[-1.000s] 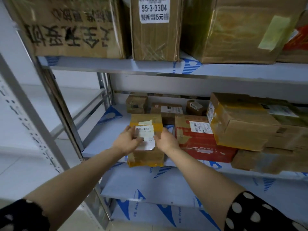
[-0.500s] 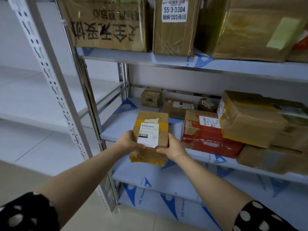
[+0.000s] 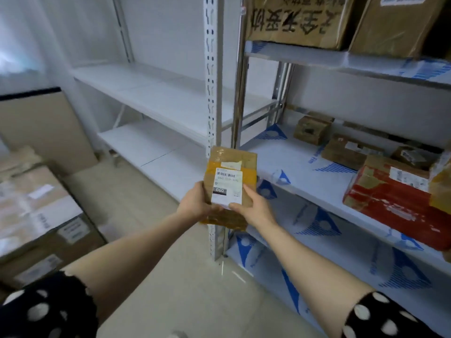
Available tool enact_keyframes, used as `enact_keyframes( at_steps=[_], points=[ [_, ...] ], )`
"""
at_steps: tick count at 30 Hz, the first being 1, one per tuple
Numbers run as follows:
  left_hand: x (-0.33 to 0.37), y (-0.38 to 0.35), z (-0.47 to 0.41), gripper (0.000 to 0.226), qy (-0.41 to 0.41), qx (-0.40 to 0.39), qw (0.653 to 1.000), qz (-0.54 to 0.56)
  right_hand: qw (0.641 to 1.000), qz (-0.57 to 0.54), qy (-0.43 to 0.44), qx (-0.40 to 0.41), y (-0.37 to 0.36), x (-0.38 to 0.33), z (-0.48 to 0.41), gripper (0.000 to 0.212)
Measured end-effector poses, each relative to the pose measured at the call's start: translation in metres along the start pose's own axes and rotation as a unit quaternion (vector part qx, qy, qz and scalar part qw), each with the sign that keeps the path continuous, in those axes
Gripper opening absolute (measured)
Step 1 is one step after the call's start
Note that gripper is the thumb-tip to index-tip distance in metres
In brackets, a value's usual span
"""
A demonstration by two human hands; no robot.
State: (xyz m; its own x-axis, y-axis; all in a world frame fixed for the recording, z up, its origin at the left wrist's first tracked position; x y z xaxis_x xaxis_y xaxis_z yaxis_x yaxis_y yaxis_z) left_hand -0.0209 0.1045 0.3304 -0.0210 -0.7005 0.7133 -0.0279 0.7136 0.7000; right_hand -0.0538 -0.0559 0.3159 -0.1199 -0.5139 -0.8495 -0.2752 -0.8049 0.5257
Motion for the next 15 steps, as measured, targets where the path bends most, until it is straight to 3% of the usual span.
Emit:
enact_keyframes(
  at_steps=[3, 8, 12, 15],
  points=[
    [-0.045, 0.039, 0.004, 0.085, 0.079, 0.026, 0.994, 0.074, 0.998, 0.02, 0.022, -0.048, -0.044, -0.026, 0.005, 0.076],
    [-0.121, 0.109, -0.007, 0.044, 0.174, 0.098, 0.962, 0.185, 0.991, 0.003, 0.071, -0.113, -0.132, -0.081, 0.004, 0.084],
    [-0.211, 0.184, -0.014, 0.052, 0.238, 0.137, 0.944, 0.185, 0.981, -0.027, 0.076, -0.177, -0.235, -0.141, 0.008, 0.077],
    [-0.284, 0.243, -0.016, 0.045, 0.265, 0.169, 0.931, 0.187, 0.968, -0.046, 0.065, -0.238, -0.322, -0.18, 0.019, 0.074]
  ],
)
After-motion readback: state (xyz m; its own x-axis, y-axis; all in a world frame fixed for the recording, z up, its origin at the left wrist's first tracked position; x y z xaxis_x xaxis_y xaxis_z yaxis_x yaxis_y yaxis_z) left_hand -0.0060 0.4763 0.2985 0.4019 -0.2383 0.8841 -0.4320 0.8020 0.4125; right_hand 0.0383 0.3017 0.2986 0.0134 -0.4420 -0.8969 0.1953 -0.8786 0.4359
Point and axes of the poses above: each hand's wrist, its own z-axis away from the middle knuckle, its own y-axis out of the back of the hand, x = y × z, the point moved 1 cm from there along -z, towards the middle knuckle, and after that the axes turned 10 degrees about x, right-handed, at the moved point
